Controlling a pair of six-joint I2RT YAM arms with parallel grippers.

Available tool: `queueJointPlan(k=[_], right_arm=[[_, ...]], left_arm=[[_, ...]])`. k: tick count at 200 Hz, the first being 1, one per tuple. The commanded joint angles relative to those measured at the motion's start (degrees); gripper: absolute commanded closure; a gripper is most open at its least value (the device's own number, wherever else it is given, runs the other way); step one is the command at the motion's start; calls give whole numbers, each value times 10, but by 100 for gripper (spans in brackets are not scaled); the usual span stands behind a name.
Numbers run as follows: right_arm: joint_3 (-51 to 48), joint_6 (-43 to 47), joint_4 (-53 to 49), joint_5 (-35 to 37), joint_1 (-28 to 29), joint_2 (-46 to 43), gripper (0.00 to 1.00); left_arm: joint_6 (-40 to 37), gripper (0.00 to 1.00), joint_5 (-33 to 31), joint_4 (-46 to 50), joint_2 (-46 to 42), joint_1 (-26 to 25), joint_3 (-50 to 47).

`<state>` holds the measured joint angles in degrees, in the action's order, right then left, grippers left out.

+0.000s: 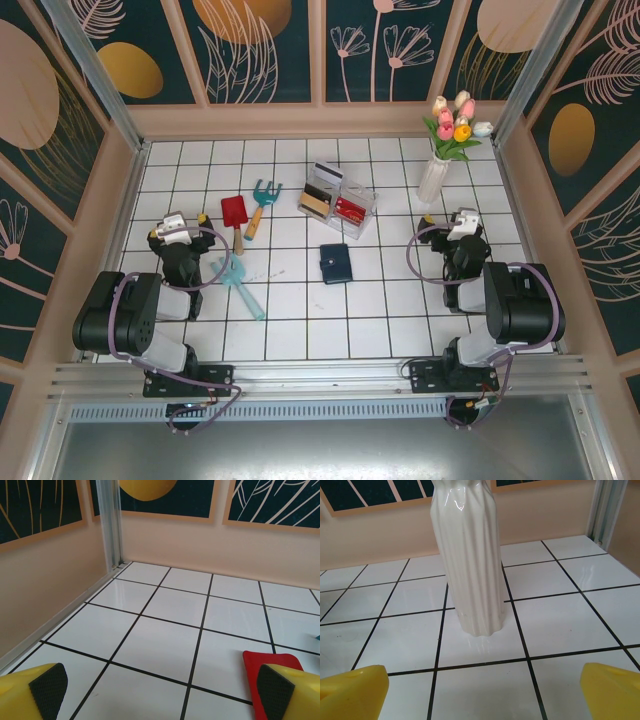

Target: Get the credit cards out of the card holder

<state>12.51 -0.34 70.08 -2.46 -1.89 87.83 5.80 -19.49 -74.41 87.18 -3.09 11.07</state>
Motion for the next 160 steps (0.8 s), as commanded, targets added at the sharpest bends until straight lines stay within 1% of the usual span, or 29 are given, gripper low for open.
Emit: queueJointPlan(k=[1, 41, 61, 69, 83, 95, 115, 135, 153, 160], right_arm=[[11, -6, 8, 5, -4, 4, 1], [8, 0, 13, 5, 0, 4, 1], [-7, 13, 39, 16, 13, 0, 1], [-13, 15, 46, 21, 17, -3, 1], [-17, 14, 39, 31, 20, -20, 1], [-19, 19, 25, 31, 23, -42, 1], [3, 36, -64, 31, 40, -90, 1], [28, 38, -144, 69, 60, -139, 1], [57, 28, -236, 97, 86, -202, 1], [74, 14, -298, 107, 96, -228, 1]], left_arm=[[0, 1, 8, -20, 3, 4, 10], [0, 1, 8, -22, 1, 4, 9], [-1, 1, 10, -25, 1, 4, 7], [-5, 1, 19, -26, 1, 4, 6], [-22, 1, 61, -32, -2, 4, 2], [-15, 1, 46, -18, -21, 4, 2], [-12, 1, 36, 48, -74, 4, 14], [-9, 1, 38, 134, -125, 4, 40], [22, 1, 33, 224, -159, 4, 77], [41, 1, 39, 272, -170, 4, 100]])
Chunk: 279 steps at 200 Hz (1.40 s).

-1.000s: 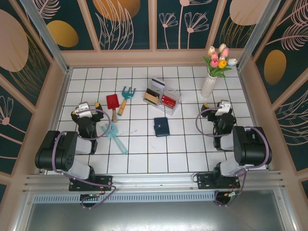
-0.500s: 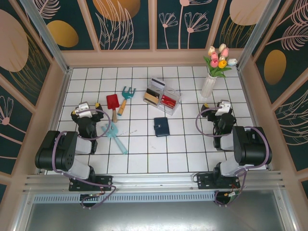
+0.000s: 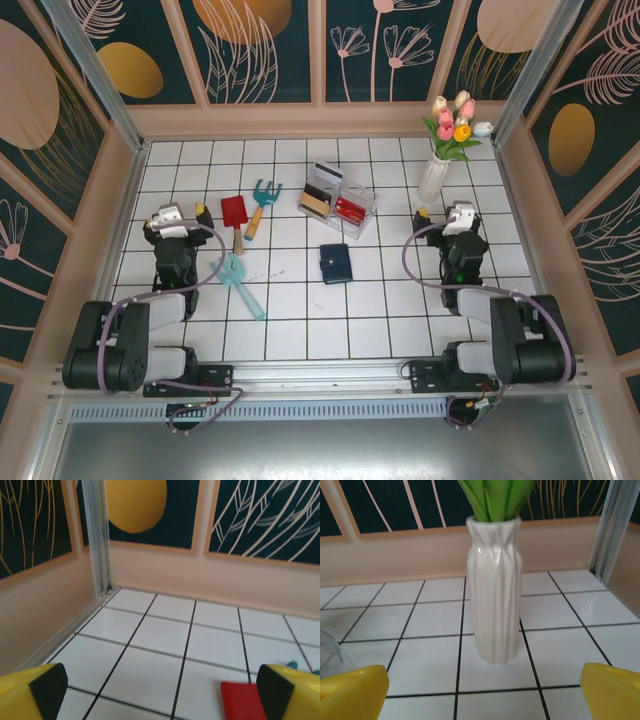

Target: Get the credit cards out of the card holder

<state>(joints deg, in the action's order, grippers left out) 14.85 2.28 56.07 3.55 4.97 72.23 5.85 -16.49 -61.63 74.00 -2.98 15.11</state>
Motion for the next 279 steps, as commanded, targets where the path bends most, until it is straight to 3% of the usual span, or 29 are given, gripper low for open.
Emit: queueJointPlan(k=[1, 37, 59, 83, 104, 133, 162, 201, 229, 279], right_arm=[[53, -14, -166, 48, 29, -75, 1], [152, -182, -419, 71, 40, -157, 1], [251, -273, -592, 59, 39, -140, 1], [299, -305, -667, 3, 39, -102, 1], [306, -324, -683, -52, 41, -81, 1], [282, -354, -663, -124, 58, -70, 1], [236, -392, -607, -143, 125, -73, 2], [220, -465, -560, -170, 223, -7, 15], [264, -488, -548, -135, 298, 65, 20], [325, -474, -556, -73, 357, 170, 34]], left_arm=[[43, 1, 10, 150, -40, 3, 63], [148, 1, 87, 358, -58, 3, 173], [201, 1, 119, 464, -57, 2, 229], [248, 1, 119, 553, -39, 3, 280], [267, 2, 137, 593, -22, 3, 300], [276, 1, 212, 587, -4, 3, 290], [289, 2, 261, 589, 8, 3, 277], [304, 1, 279, 579, 6, 2, 252], [314, 2, 282, 569, 3, 3, 246], [326, 1, 276, 553, -3, 3, 238]])
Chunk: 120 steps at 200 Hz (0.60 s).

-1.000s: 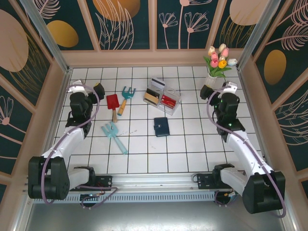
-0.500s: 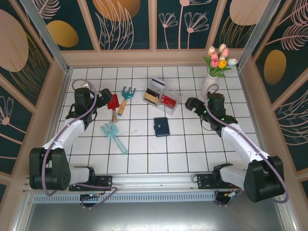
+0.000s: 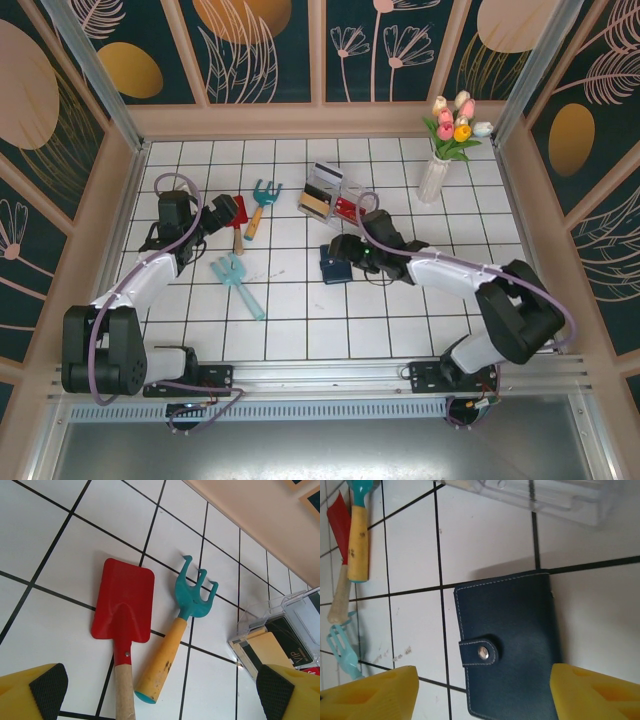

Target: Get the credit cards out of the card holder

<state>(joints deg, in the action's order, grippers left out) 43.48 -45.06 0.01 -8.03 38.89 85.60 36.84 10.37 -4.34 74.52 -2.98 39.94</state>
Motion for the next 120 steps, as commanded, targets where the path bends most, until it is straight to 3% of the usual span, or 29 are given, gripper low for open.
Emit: queueJointPlan(k=[1, 69, 120], right_arm=[[40, -1, 3, 45, 18, 38, 34], [88, 2, -64, 98, 52, 118, 46], [30, -75, -10, -15, 85, 119, 46]], left_arm=[[17, 1, 7, -20, -9, 3, -10], [27, 1, -3, -42, -26, 3, -22], [27, 2, 18, -46, -15, 3, -22]])
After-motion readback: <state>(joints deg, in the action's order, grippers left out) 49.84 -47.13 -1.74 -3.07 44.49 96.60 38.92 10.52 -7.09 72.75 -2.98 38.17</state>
